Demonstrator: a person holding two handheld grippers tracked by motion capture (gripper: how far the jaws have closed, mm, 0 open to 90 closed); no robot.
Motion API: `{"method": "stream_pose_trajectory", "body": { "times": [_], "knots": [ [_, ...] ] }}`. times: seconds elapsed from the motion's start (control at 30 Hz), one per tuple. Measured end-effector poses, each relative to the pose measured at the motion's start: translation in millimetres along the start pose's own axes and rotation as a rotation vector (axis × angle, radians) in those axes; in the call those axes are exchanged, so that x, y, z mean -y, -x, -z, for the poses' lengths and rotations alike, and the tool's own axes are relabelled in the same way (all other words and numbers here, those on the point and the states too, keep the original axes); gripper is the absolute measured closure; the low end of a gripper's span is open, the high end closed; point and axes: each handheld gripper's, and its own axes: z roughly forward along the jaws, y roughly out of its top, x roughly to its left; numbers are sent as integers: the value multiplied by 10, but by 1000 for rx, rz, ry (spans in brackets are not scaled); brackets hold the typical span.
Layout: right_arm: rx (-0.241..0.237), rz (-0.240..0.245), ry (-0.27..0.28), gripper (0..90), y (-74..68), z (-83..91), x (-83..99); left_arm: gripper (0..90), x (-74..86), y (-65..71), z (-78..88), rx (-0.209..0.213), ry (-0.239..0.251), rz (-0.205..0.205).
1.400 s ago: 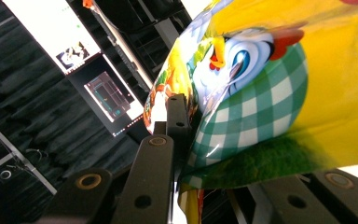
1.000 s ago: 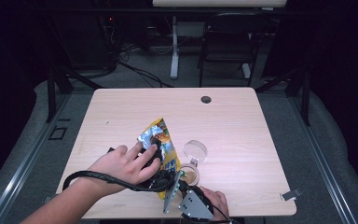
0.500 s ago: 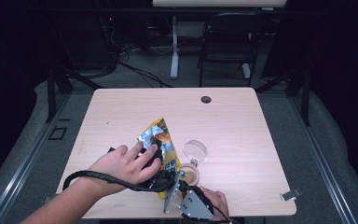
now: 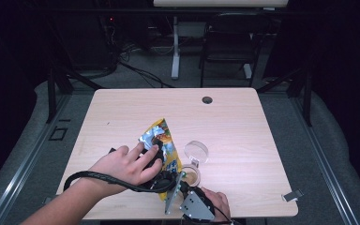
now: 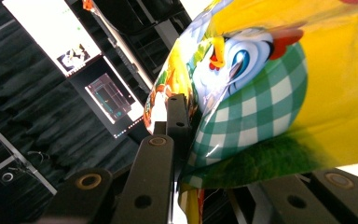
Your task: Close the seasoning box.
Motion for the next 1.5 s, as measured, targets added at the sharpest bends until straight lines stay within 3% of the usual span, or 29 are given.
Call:
{"method": "stream_pose_trajectory", "body": {
  "times": [1.5],
  "knots": [
    [1, 3, -3, 887, -1, 3, -2, 826, -22, -18, 3, -3, 3, -9]
  ]
}}
